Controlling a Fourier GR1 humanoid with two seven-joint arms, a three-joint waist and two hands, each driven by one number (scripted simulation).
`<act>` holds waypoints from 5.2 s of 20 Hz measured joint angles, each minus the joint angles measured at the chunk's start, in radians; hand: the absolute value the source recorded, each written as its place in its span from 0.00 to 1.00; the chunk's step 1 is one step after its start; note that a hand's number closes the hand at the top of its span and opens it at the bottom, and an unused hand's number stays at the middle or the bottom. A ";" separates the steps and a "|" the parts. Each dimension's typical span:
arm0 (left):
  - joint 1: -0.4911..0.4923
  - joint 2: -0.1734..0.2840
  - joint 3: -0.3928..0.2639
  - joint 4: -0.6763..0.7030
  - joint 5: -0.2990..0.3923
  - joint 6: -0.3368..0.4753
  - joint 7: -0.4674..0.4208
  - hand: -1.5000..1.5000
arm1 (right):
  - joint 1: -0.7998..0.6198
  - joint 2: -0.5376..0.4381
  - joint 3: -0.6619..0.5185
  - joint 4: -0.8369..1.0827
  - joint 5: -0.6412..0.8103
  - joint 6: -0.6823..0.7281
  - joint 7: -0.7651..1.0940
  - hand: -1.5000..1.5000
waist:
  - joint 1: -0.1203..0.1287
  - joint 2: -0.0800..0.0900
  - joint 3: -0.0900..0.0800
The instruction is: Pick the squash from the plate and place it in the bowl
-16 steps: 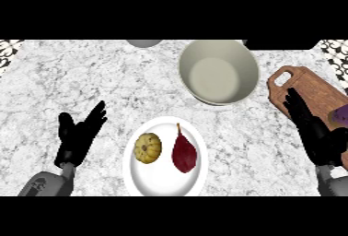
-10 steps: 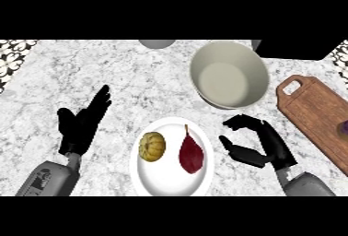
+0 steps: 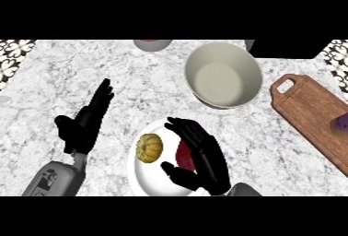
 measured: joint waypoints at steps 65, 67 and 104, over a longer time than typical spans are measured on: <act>0.029 -0.093 0.069 -0.061 -0.117 -0.028 0.026 0.50 | -0.317 0.167 0.302 0.167 0.171 0.056 0.908 0.00 | -0.015 0.016 0.005; 0.033 -0.090 0.081 -0.056 -0.113 -0.041 0.019 0.50 | -0.317 0.168 0.306 0.210 0.178 0.048 0.906 0.00 | -0.016 0.016 0.005; -0.011 -0.153 0.105 -0.029 -0.169 -0.095 0.026 0.50 | -0.608 0.171 0.155 0.357 -0.200 -0.235 0.683 1.00 | 0.035 0.025 0.006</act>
